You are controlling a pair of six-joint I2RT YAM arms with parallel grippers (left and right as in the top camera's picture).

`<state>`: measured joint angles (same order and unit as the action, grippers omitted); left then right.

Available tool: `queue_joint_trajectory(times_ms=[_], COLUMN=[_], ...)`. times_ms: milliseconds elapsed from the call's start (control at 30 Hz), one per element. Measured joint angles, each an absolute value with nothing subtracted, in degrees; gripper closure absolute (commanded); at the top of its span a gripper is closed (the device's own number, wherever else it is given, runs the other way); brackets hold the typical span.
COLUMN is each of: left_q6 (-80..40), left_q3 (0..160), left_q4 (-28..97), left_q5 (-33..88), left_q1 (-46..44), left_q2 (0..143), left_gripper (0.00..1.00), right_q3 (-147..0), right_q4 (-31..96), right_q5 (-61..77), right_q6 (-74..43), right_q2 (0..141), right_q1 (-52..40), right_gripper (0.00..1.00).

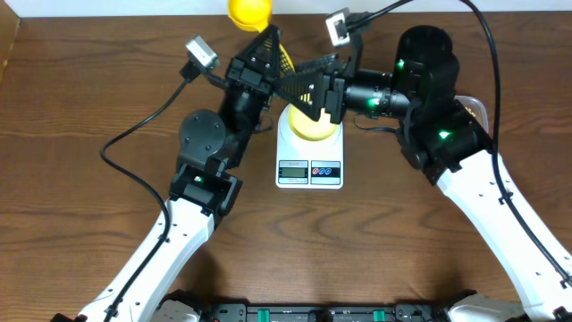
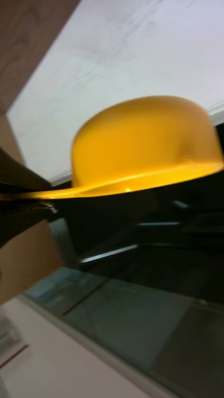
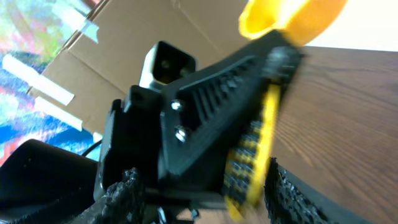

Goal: Scoop item into bowl and weigh 50g on scale
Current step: 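Raise the scoop above the scale and bring the right gripper toward it, then grasp the scoop handle with the right gripper beside the left gripper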

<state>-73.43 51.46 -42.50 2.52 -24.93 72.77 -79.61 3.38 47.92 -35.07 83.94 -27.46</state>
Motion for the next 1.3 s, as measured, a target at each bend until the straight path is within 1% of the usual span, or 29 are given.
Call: queue_joint_trajectory(times_ms=[300,533,633,733,867,1033,1133,1200,1300], left_q6=[-73.52,-73.52,-73.52,-73.52,-73.52,-73.52,-73.52,-73.52,-73.52], left_q3=[51.46,51.46,51.46,51.46,51.46,51.46,51.46,51.46,51.46], left_q4=[-42.48,-42.48,-42.50,-42.48,-43.55,-44.36,-44.45,-44.47,-44.64], left_q5=[2.02,2.02,2.02,2.02,2.02,2.02,2.22,2.33,2.63], left_q1=[-25.67,-25.56,-25.56,-25.56,-25.56,-25.56,-25.56,-25.56,-25.56], left_q2=[72.77,72.82,72.82,72.82,72.84,72.88,72.88,72.88,72.88], left_gripper=[0.93,0.93,0.93,0.93,0.93,0.93,0.93,0.93,0.93], right_q3=[-79.61,-79.61,-79.61,-79.61,-79.61,-79.61,-79.61,-79.61,-79.61], right_q4=[3.55,2.55,2.07,2.02,1.89,0.78,0.80,0.75,0.78], right_q5=[48.10,48.38,48.23,48.23,48.23,48.23,48.23,48.23,48.23], right_q6=[-35.38,-35.94,-37.32,-39.70,-44.38,-51.27,-53.56,-54.76,-56.21], right_q2=[83.94,83.96,83.96,83.96,83.96,83.96,83.96,83.96,83.96], right_q1=[-26.94,-22.74,-22.39,-22.81,-23.46,-23.70,-23.70,-23.70,-23.81], right_gripper=[0.56,0.56,0.55,0.53,0.55,0.56,0.58,0.61,0.62])
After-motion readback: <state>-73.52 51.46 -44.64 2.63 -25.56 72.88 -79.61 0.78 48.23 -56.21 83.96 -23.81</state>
